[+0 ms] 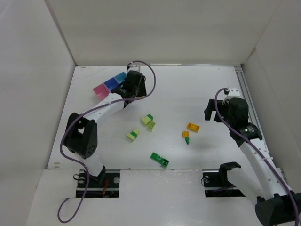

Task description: Sort the legos into containers by color

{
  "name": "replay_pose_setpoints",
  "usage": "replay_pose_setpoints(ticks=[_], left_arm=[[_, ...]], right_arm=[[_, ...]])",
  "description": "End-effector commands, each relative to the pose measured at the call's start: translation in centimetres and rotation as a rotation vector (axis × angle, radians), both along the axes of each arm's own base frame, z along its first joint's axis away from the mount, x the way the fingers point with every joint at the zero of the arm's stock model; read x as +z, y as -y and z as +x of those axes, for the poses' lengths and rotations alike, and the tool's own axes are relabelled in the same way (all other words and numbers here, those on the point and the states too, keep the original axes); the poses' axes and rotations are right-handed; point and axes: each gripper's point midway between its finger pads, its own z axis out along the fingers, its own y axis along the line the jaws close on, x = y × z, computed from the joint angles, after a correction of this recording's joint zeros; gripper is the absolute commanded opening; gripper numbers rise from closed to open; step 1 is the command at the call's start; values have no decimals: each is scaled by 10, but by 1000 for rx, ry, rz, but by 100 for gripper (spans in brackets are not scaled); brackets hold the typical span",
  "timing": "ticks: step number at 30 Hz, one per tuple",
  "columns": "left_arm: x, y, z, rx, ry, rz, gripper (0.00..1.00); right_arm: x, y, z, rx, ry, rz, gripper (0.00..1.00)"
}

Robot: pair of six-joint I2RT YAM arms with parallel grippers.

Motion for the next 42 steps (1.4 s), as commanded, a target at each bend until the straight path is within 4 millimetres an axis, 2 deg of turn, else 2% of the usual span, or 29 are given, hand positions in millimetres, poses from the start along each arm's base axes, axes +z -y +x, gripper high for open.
replay_pose_setpoints(ticks=[1, 2, 3, 5, 6, 8, 9, 11, 12, 13, 14, 15, 17, 18, 19, 24, 28, 30, 31, 33, 34, 35, 36, 37, 38, 40, 41, 42], left_arm=[[56, -19, 45, 133, 132, -121, 25], [50, -26, 57, 156, 128, -116, 25], [60, -39, 73, 191, 156, -129, 25], [61, -47, 88, 222, 166, -141, 26], [53, -57, 98, 266, 159, -132, 26], [58, -63, 112, 286, 175, -138, 29], [47, -68, 119, 303, 161, -124, 29], [45, -80, 131, 338, 164, -113, 29], [41, -79, 134, 338, 158, -110, 29], [28, -86, 137, 352, 139, -99, 29], [38, -85, 144, 343, 166, -125, 31], [31, -85, 145, 343, 155, -120, 33], [31, -85, 146, 343, 166, -126, 38], [33, -84, 147, 343, 174, -130, 48], [33, -84, 147, 343, 174, -130, 53], [35, -84, 149, 338, 185, -127, 60], [33, -84, 144, 328, 162, -123, 66], [45, -80, 136, 294, 171, -139, 70], [44, -79, 131, 281, 163, -145, 78], [53, -76, 123, 256, 173, -167, 84], [72, -74, 114, 232, 196, -193, 88], [68, -70, 104, 220, 188, -191, 94], [72, -65, 96, 196, 193, -204, 100], [92, -58, 83, 163, 230, -217, 100], [82, -43, 66, 113, 204, -210, 100], [86, -26, 46, 27, 217, -198, 100], [99, -8, 28, -31, 232, -223, 100], [88, -1, 16, -71, 209, -210, 100]], right_arm=[[23, -5, 13, 31, 136, 22, 99], [23, -7, 13, 35, 135, 34, 99], [28, -7, 14, 35, 158, 38, 99], [27, -8, 15, 31, 163, 48, 99], [25, -6, 16, 22, 154, 43, 99], [24, -5, 19, 8, 154, 48, 99], [21, -5, 20, -6, 142, 53, 99], [23, -3, 24, -15, 147, 49, 99], [20, -3, 25, -15, 138, 48, 99], [21, -4, 28, -20, 132, 56, 99], [23, -5, 29, -20, 144, 58, 99], [17, -5, 32, -21, 122, 55, 99], [18, -6, 36, -20, 123, 55, 99], [20, -6, 39, -20, 123, 55, 99], [13, -8, 41, -13, 100, 55, 99], [-4, -7, 43, -12, 31, 34, 99], [-11, -5, 40, -45, -1, 47, 98], [-17, -5, 35, -53, -32, 53, 95], [-19, -5, 33, -58, -45, 59, 94], [-37, -3, 26, -75, -124, 48, 88], [-44, -2, 23, -76, -156, 42, 85], [-49, -3, 20, -69, -181, 42, 80], [-58, -5, 18, -67, -216, 49, 80], [-58, -14, 17, -19, -221, 57, 80], [-68, -19, 13, 12, -251, 49, 80], [-69, -26, 16, 78, -232, 26, 84], [-73, -31, 15, 121, -246, 22, 86], [-72, -42, 15, 189, -240, -7, 91]])
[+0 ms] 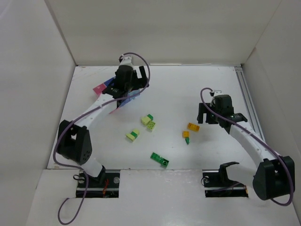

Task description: Sort the legos into containers by color

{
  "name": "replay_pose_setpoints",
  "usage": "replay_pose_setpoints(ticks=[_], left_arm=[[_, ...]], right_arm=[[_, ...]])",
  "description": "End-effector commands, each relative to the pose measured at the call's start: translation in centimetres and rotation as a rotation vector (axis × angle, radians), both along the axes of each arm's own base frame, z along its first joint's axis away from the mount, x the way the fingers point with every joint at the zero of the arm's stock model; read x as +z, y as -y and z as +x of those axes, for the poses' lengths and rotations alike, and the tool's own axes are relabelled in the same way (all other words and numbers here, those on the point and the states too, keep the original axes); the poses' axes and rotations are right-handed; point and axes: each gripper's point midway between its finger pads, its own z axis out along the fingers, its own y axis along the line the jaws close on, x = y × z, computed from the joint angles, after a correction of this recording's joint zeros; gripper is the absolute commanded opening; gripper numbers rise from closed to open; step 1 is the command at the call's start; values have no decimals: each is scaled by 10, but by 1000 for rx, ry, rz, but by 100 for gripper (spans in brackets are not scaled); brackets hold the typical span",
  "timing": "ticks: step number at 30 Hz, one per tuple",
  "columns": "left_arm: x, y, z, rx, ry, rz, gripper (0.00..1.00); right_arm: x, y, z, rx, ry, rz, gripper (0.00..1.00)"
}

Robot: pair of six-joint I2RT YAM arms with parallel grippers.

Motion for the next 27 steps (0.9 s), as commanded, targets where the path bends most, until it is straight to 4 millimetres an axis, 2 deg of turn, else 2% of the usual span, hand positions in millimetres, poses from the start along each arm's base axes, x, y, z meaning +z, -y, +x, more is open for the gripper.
replay_pose_setpoints(ticks=[1, 2, 3, 4, 6, 7, 8, 9, 10, 11, 12, 13, 15, 18, 20, 21, 23, 24, 27], left_arm=[[26, 47, -43, -214, 74, -22, 100], [31, 55, -57, -263, 86, -30, 100], [18, 63, -72, -301, 57, -24, 100], [13, 65, -79, -312, 48, -20, 100], [10, 72, -95, -357, 41, -29, 100], [-4, 69, -100, -357, 7, -15, 100], [-3, 71, -105, -360, 5, -27, 100], [-5, 69, -109, -356, -9, -31, 100], [-12, 69, -111, -351, -20, -19, 100], [-15, 67, -116, -345, -36, -24, 100], [-19, 64, -116, -337, -42, -16, 100], [-14, 64, -117, -337, -31, -21, 100], [-21, 61, -122, -332, -48, -23, 100], [-22, 61, -122, -337, -45, -15, 100], [-22, 59, -121, -329, -43, -11, 100], [-23, 59, -122, -328, -52, -7, 100], [-24, 57, -121, -319, -49, -3, 100], [-24, 57, -121, -323, -46, 5, 100], [-27, 56, -119, -315, -53, 13, 100]], right_arm=[[8, -25, 5, 226, 39, -57, 94], [6, -21, 5, 213, 29, -106, 94], [7, -26, 7, 228, 30, -107, 95], [9, -36, 13, 295, 48, -111, 99], [18, -48, 23, 319, 72, -113, 99], [23, -63, 26, 356, 84, -117, 99], [9, -65, 22, 357, 18, -144, 99], [2, -55, 25, 295, -14, -203, 99], [-3, -54, 24, 270, -45, -217, 99], [-13, -57, 22, 270, -83, -231, 99], [-17, -57, 22, 270, -93, -234, 99], [-16, -65, 22, 301, -82, -226, 99], [-28, -70, 15, 375, -113, -244, 99], [-16, -87, 21, 443, -94, -257, 99], [-15, -72, 21, 397, -141, -362, 99], [-5, -72, 28, 381, -133, -393, 99], [-15, -51, 28, 356, -205, -540, 98], [-10, -48, 31, 342, -197, -556, 98], [-20, -44, 30, 390, -247, -574, 93]])
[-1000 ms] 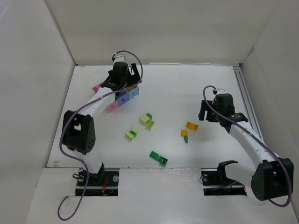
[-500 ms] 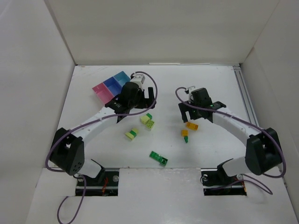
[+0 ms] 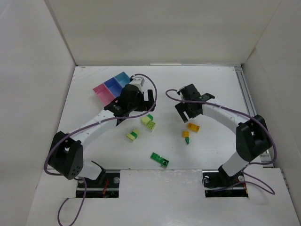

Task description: Sort the legos into containers by color

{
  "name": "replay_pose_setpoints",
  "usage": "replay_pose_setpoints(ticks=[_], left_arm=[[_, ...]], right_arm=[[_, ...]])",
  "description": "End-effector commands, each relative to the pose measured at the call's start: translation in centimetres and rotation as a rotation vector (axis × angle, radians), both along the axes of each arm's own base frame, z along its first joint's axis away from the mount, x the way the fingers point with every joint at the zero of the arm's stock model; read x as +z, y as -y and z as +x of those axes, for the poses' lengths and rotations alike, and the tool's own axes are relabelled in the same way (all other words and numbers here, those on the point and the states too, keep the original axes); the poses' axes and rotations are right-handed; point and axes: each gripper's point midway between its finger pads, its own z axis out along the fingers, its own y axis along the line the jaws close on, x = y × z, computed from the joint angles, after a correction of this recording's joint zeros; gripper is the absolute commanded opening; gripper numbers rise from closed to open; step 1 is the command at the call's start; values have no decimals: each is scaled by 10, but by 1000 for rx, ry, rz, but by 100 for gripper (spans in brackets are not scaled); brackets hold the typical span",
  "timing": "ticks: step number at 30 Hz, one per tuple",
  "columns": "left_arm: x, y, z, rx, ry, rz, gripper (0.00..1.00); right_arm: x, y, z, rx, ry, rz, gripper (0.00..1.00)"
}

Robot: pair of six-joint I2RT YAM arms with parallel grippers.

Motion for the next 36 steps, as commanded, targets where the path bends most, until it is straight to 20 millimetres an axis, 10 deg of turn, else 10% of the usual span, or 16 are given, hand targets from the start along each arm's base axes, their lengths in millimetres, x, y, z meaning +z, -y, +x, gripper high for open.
replay_pose_setpoints(ticks=[1, 11, 36], left_arm=[[15, -1, 2, 6, 46, -13, 100], [3, 2, 7, -10, 33, 25, 100], [-15, -4, 19, 26, -4, 86, 100]], right_arm=[[2, 19, -4, 28, -42, -114, 91], [-13, 8, -35, 225, -163, -164, 91], [-48, 24, -29, 288, -309, -273, 82]])
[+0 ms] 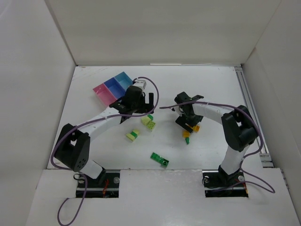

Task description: Sort the legos into containers by color

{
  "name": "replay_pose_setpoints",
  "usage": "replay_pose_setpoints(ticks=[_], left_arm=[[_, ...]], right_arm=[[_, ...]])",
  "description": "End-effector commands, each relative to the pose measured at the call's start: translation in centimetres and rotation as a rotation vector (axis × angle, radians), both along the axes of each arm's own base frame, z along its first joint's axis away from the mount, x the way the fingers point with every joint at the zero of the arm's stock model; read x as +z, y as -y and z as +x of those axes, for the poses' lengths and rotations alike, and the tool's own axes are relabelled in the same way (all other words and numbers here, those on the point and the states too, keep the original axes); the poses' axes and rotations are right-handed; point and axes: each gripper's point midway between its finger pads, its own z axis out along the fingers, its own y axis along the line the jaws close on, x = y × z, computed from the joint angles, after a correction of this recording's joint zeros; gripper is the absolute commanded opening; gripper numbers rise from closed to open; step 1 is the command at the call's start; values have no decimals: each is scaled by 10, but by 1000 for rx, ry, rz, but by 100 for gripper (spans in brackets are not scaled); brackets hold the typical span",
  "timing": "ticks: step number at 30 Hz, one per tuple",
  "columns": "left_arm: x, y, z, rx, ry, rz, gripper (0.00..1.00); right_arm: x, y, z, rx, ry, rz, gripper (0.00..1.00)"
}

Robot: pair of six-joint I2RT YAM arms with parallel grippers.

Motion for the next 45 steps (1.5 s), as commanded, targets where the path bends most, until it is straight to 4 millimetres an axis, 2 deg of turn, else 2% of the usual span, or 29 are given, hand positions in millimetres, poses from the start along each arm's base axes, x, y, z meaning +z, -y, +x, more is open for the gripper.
replay_pose_setpoints(ticks=[1, 2, 5, 6, 7, 9, 10, 14, 15, 17, 18, 21, 22, 24, 25, 26, 27, 28, 29, 30, 31, 32, 33, 35, 38, 39, 40, 41, 45], left_arm=[[19, 4, 13, 5, 46, -11, 100], [19, 4, 13, 5, 46, -11, 100], [23, 3, 19, 8, 57, -9, 100], [18, 2, 18, 8, 42, 1, 100], [18, 2, 18, 8, 42, 1, 100], [18, 1, 19, 9, 38, -5, 100], [22, 1, 19, 9, 46, -10, 100], [32, -2, 19, 11, 65, -28, 100], [38, -2, 19, 11, 77, -35, 100], [48, -4, 18, 9, 94, -55, 100], [48, -4, 15, -1, 90, -61, 100], [65, 2, 8, -44, 118, -130, 100], [74, 7, 5, -66, 128, -166, 100], [88, 18, -10, -143, 135, -242, 100], [102, 24, -13, -179, 171, -281, 100], [106, 28, -19, -206, 170, -310, 100], [123, 35, -31, -274, 194, -359, 100], [130, 39, -36, -316, 217, -389, 100], [137, 44, -48, -364, 208, -432, 100], [144, 46, -52, -379, 216, -456, 100], [144, 48, -54, -398, 218, -465, 100], [153, 48, -58, -410, 236, -485, 100], [153, 53, -63, -428, 232, -488, 100], [162, 65, -74, -443, 240, -484, 100], [163, 79, -83, -436, 250, -467, 100], [165, 79, -86, -430, 253, -462, 100], [164, 81, -87, -425, 256, -459, 100], [164, 82, -86, -405, 254, -460, 100], [159, 79, -83, -349, 229, -454, 100]], right_arm=[[4, -5, 11, 27, 11, 22, 81], [3, -6, 10, 42, 4, 28, 81], [-4, -10, 14, 55, -10, 56, 72], [-9, -9, 15, 46, -18, 65, 67], [-10, -11, 14, 47, -24, 76, 57], [-14, -12, 15, 58, -39, 94, 51], [-14, -14, 15, 59, -44, 104, 49], [-15, -17, 16, 68, -49, 137, 31], [-9, -19, 20, 70, -21, 150, 27], [-2, -21, 21, 66, -9, 179, 25], [9, -24, 27, 70, 37, 201, 24], [34, -25, 40, 53, 135, 258, 19], [53, -29, 47, 55, 195, 316, 17], [76, -44, 53, 95, 253, 421, 17], [84, -50, 53, 113, 280, 467, 17], [113, -62, 62, 166, 377, 539, 17], [122, -80, 56, 223, 376, 644, 17], [128, -90, 51, 260, 389, 706, 17], [156, -115, 46, 361, 444, 838, 17], [168, -124, 44, 410, 472, 898, 17], [172, -136, 34, 458, 470, 957, 17], [186, -145, 28, 502, 495, 1006, 18], [201, -154, 28, 550, 542, 1041, 18], [199, -167, 17, 588, 523, 1055, 20], [203, -178, 11, 625, 511, 1079, 21], [204, -183, 6, 644, 499, 1092, 21], [210, -185, 9, 656, 527, 1100, 21], [213, -194, 1, 691, 517, 1121, 21], [212, -202, -6, 703, 502, 1129, 21]])
